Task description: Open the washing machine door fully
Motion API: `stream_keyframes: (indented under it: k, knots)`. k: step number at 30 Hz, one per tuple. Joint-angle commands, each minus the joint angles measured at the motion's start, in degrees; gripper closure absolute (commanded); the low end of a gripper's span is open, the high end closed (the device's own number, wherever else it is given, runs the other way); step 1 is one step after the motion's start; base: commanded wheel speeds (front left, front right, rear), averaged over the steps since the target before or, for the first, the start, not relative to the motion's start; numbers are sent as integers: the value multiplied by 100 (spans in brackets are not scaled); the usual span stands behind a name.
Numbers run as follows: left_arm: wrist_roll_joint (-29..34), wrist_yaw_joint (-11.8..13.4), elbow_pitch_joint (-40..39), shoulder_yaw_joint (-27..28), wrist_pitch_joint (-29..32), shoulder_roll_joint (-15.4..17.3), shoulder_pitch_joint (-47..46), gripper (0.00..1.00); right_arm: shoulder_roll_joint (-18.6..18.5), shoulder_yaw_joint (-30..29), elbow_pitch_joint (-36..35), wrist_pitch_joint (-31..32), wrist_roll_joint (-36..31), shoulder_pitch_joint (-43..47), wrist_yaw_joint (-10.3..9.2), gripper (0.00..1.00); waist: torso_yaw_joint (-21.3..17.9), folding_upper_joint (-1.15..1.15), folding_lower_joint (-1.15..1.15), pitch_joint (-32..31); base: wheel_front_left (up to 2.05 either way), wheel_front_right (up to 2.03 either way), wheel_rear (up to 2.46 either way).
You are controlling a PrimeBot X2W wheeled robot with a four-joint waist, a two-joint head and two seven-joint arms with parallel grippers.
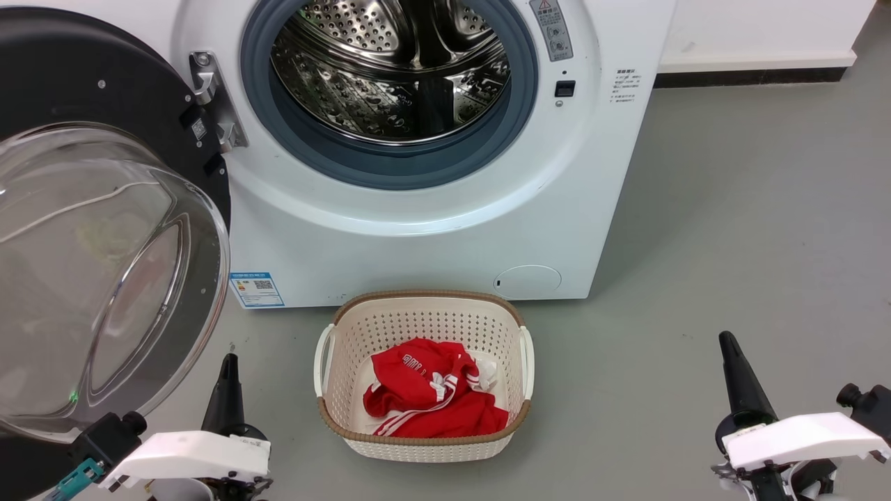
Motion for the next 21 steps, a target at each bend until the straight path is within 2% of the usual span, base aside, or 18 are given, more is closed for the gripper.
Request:
stream_keyframes:
  k: [1,21]
  knots:
    - [-186,-35,-30,27,38,16,-164,100,-44,-24,-40,29,205,-143,0,100,4,0,0,-2,0,0,0]
    - [-1543,-201,128,81,373,17,-284,100,-48,-139,46,309,1510,-234,0,100,48,0,0,-31,0,0,0]
